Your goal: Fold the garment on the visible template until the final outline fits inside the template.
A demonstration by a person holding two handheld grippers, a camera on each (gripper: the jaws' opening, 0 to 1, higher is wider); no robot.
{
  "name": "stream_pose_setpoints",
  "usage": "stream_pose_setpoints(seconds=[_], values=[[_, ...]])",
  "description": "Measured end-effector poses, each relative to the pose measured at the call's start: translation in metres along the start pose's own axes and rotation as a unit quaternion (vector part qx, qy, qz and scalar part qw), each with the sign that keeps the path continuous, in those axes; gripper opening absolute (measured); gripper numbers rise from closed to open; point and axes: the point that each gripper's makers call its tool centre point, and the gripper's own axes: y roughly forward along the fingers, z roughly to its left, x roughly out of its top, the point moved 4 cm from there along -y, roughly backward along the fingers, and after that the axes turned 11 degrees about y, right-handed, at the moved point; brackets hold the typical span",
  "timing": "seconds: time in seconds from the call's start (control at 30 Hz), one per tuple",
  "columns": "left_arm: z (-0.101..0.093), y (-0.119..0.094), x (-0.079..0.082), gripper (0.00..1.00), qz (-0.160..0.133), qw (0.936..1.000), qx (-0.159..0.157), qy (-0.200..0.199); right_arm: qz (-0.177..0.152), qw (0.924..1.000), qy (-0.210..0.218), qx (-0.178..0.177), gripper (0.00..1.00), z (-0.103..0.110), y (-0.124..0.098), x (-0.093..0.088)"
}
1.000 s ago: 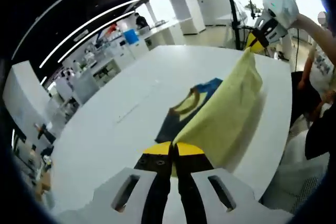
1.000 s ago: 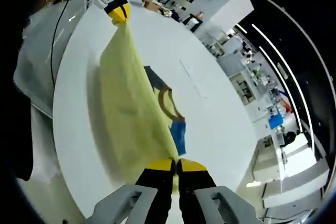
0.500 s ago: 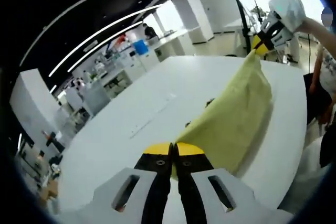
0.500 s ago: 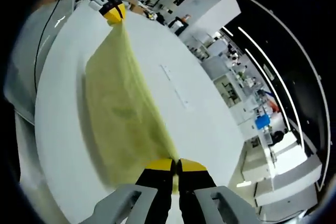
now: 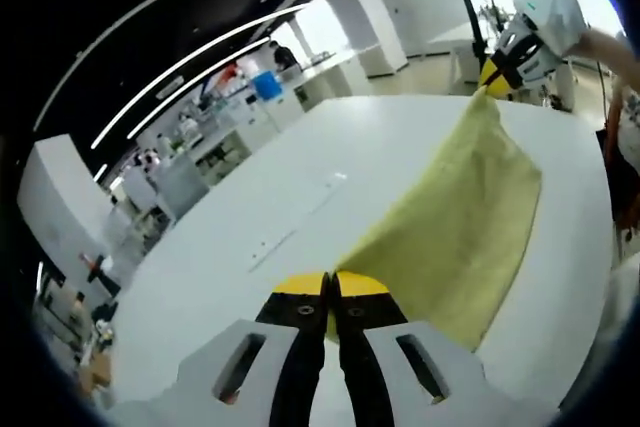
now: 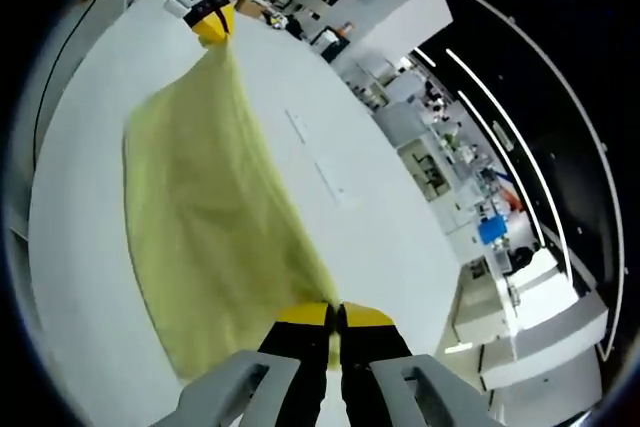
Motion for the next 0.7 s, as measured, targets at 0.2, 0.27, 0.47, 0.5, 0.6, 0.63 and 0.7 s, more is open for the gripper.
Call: stream_pose_setpoints(seconds=[0.2,0.27,0.47,0.5,0.6,0.63,0.7], values=[[-0.003,0.026,-0.020,0.00,0.016,0.9988,-0.012,-0.045,0.010,0.9997,0.018,0.013,0.00,0.000,0.027,-0.006],[-0.004,0.033,-0.025,0.00,0.022,0.9987,-0.013,-0.044,0.012,0.9996,0.015,0.020,0.00,0.002,0.036,-0.007],[-0.007,0.061,-0.042,0.00,0.037,0.9976,-0.034,-0.048,0.025,0.9986,0.024,0.039,0.00,0.005,0.068,-0.016],[-0.008,0.065,-0.044,0.00,0.036,0.9975,-0.035,-0.049,0.033,0.9982,0.023,0.044,0.00,0.006,0.075,-0.019],[-0.010,0.077,-0.052,0.00,0.042,0.9965,-0.047,-0.056,0.037,0.9978,0.024,0.049,0.00,0.007,0.088,-0.023],[-0.011,0.080,-0.054,0.00,0.043,0.9964,-0.048,-0.055,0.040,0.9977,0.025,0.050,0.00,0.007,0.091,-0.025],[-0.013,0.086,-0.058,0.00,0.043,0.9962,-0.052,-0.056,0.042,0.9964,0.045,0.058,0.00,0.009,0.099,-0.029]])
